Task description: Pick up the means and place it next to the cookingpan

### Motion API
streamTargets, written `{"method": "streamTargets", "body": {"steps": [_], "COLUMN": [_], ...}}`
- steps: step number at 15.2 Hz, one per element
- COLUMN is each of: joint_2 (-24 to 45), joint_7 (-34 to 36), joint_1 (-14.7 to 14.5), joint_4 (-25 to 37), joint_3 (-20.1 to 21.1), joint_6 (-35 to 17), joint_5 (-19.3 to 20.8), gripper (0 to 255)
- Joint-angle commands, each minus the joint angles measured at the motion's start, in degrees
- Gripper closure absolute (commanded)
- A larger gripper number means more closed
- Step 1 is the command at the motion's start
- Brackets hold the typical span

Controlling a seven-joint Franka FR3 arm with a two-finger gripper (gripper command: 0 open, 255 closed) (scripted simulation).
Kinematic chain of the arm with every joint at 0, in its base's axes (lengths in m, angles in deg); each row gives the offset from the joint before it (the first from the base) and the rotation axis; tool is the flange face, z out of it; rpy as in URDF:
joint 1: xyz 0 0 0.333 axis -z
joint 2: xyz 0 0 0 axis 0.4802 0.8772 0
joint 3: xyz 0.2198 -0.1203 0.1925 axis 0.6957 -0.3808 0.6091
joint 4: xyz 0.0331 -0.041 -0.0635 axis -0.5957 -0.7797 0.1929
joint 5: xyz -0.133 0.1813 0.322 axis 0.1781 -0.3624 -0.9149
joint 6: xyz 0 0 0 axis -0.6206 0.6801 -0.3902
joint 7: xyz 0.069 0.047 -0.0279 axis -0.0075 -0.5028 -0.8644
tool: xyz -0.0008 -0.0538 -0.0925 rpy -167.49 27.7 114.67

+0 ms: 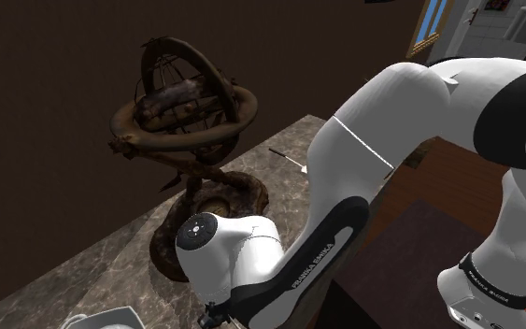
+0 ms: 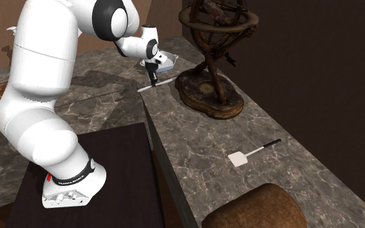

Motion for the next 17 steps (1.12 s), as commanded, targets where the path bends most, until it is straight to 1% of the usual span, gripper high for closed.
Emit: {"method": "streamTargets", "body": {"steps": [1, 2, 3, 8, 12, 17], "joint_2": [-0.02, -0.02, 0.03, -0.02, -5.11, -5.11], "joint_7": [0.01, 0.01, -0.01, 0.01, -1.11, -1.11], "joint_1": [0.07, 0.07, 0.07, 0.07, 1.3, 1.29], "joint_4": [0.12, 0.12, 0.24, 0.12, 0.09, 0.09], "joint_3": [-0.11, -0.11, -0.11, -0.11, 1.37, 1.36], "joint_6": [-0.05, -0.05, 0.02, -0.05, 4.93, 4.93], "joint_5": [0.04, 0.04, 0.04, 0.04, -1.75, -1.76], "gripper": [255, 255, 0, 0, 0, 0]}}
